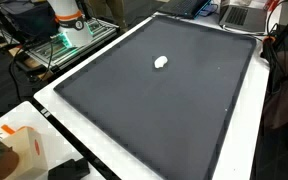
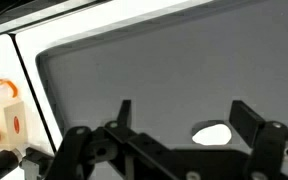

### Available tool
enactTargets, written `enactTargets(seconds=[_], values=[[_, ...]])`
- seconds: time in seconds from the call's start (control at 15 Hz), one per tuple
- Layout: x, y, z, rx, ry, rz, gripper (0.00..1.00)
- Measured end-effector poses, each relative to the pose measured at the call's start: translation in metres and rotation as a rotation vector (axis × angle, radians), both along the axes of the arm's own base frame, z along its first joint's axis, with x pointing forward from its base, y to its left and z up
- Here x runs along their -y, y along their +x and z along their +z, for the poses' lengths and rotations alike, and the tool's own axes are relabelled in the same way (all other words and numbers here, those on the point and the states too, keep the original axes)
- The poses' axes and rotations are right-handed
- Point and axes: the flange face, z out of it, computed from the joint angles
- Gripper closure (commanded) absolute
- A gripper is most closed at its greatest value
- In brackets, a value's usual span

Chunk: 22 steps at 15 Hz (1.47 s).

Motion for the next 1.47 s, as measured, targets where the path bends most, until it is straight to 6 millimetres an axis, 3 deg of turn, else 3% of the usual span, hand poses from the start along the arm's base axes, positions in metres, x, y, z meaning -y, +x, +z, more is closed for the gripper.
enactTargets(seconds=[0.53,0.93,1.2,1.47], values=[[0.000,0.008,0.003,0.029,0.074,0.063,0.00],[0.060,0.051,0.009,0.035,0.320,0.246,0.00],[0.068,0.075,-0.022,0.092,0.350,0.261,0.00],[0.070,0.073,-0.055,0.297,0.293,0.170,0.00]])
